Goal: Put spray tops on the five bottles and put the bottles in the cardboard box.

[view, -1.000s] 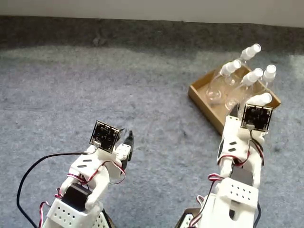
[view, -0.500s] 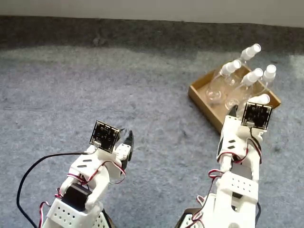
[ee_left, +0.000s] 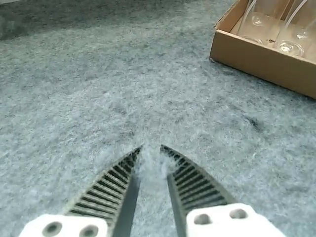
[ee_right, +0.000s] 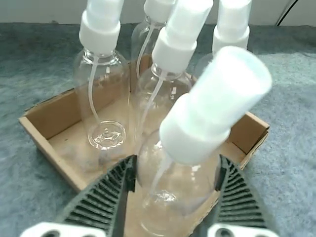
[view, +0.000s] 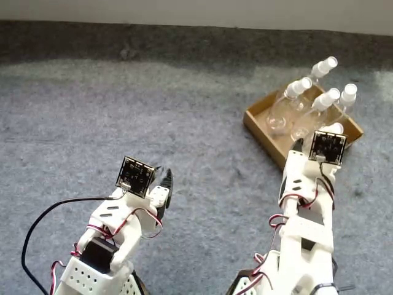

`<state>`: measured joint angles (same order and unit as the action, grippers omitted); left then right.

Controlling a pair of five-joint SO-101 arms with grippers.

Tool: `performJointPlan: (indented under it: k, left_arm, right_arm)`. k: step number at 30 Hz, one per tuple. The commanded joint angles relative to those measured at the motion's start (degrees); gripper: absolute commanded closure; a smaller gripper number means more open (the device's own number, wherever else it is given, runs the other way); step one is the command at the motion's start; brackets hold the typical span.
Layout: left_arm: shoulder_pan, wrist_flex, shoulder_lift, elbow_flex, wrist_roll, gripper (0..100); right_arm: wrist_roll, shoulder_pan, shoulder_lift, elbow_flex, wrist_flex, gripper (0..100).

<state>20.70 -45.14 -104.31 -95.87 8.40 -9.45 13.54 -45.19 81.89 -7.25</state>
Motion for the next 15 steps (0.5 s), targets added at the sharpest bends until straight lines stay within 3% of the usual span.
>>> performJointPlan:
  k: [1,11,15]
  left_arm:
    - [-0.75,-0.18,0.13,-1.27,-0.26,100]
    - [-0.75,-0.18,0.13,-1.27,-0.26,100]
    - [-0.75,-0.18,0.13,-1.27,-0.26,100]
  right_arm:
    - [0.53,-0.92,2.15,-2.51,-1.80,83.9]
    - [0.44,-1.01,3.82,-2.33,-1.80,83.2]
    - [0.53,-1.01,3.65,-2.33,-1.71,73.2]
